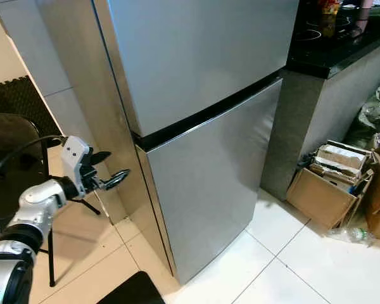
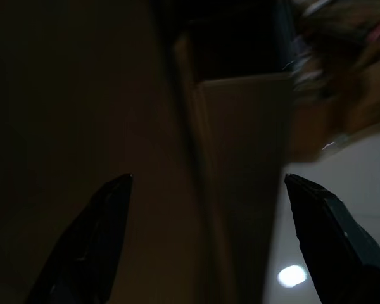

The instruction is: Restocking fridge

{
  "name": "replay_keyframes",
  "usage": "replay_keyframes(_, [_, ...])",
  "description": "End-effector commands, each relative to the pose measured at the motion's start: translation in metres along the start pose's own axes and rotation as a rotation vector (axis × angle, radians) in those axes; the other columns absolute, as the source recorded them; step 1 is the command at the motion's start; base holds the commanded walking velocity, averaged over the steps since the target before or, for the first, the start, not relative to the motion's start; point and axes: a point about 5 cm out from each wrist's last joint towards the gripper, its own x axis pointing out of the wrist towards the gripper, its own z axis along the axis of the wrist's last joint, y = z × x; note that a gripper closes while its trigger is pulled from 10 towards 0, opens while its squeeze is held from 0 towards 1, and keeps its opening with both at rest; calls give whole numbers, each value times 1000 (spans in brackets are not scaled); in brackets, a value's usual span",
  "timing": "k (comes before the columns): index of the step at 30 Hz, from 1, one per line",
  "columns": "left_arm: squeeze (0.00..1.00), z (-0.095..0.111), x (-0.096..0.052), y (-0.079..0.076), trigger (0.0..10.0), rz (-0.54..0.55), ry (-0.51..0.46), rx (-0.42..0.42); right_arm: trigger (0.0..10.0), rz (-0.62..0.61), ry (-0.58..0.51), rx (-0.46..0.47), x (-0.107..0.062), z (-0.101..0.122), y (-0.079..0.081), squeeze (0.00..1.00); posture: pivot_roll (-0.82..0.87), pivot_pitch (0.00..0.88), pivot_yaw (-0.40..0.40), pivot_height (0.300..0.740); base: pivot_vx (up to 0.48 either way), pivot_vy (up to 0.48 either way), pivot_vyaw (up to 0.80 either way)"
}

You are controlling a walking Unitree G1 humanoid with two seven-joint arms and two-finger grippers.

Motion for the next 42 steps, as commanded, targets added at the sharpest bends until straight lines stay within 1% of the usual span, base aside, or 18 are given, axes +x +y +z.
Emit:
replay_keyframes(1, [1000, 5, 5, -2, 10000, -55, -30, -37, 10000, 7, -2, 4, 0, -1, 3, 0, -116, 0, 80, 740, 0, 0, 0])
replay_keyframes(2, [1000, 5, 5, -2, 10000, -55, -30, -37, 10000, 7, -2, 4, 0, -1, 3, 0, -116, 0, 80, 740, 0, 0, 0])
replay_keyframes(3, [1000, 4, 7, -6, 10000, -104, -24, -51, 10000, 7, 3, 4, 0, -3, 3, 0, -116, 0, 79, 740, 0, 0, 0])
replay_keyframes(8, [1000, 6, 7, -4, 10000, -93, -36, -45, 10000, 5, 6, 6, -1, -4, 3, 0, -120, 0, 81, 740, 0, 0, 0])
replay_keyframes(9, [35, 7, 7, -3, 10000, -81, -37, -36, 10000, 5, 6, 7, -1, -4, 3, 0, -120, 0, 81, 740, 0, 0, 0])
replay_keyframes(10, [0, 8, 7, -3, 10000, -75, -40, -38, 10000, 5, 6, 7, -1, -5, 3, 0, -120, 0, 81, 740, 0, 0, 0])
replay_keyframes(15, [0, 10, 9, -1, 10000, -52, -51, -31, 10000, 5, 5, 9, -1, -5, 2, 0, -122, 0, 80, 740, 0, 0, 0])
replay_keyframes(19, [0, 7, 13, -6, 10000, -78, -46, -73, 10000, 5, 5, 6, -1, -5, 2, 0, -122, 0, 79, 740, 0, 0, 0])
replay_keyframes(23, [0, 6, 14, -6, 10000, -56, -44, -72, 10000, 6, 7, 4, -1, -6, 2, 0, -122, 0, 76, 740, 0, 0, 0])
replay_keyframes(24, [0, 7, 16, -5, 10000, -26, -65, -90, 10000, 6, 9, 3, -1, -7, 3, 0, -125, 0, 77, 740, 0, 0, 0])
replay_keyframes(26, [0, 8, 17, -5, 10000, -19, -85, -114, 10000, 7, 10, 3, -1, -8, 3, 0, -125, 0, 77, 740, 0, 0, 0])
replay_keyframes(28, [0, 12, 21, -7, 10000, -44, -154, -198, 10000, 6, 11, 2, -1, -8, 3, 0, -127, 0, 75, 740, 0, 0, 0])
replay_keyframes(29, [0, 12, 21, -7, 10000, -44, -154, -198, 10000, 6, 11, 2, -1, -8, 3, 0, -127, 0, 75, 740, 0, 0, 0])
replay_keyframes(31, [0, 13, 23, -9, 10000, -99, -182, -286, 10000, 6, 11, 2, -2, -8, 3, 0, -128, 0, 76, 740, 0, 0, 0])
replay_keyframes(32, [0, 13, 23, -10, 10000, -116, -183, -300, 10000, 6, 11, 2, -2, -9, 3, 0, -128, 0, 76, 740, 0, 0, 0])
replay_keyframes(35, [0, 12, 22, -10, 10000, -139, -182, -312, 10000, 5, 11, 3, -2, -9, 3, 0, -131, 0, 79, 740, 0, 0, 0])
replay_keyframes(38, [0, 6, 14, -9, 10000, -161, -143, -325, 10000, 4, 11, 6, -2, -9, 3, 0, -129, 0, 80, 740, 0, 0, 0])
replay_keyframes(42, [0, 4, 10, -8, 10000, -170, -141, -341, 10000, 5, 11, 6, -2, -9, 3, 0, -125, 0, 80, 740, 0, 0, 0])
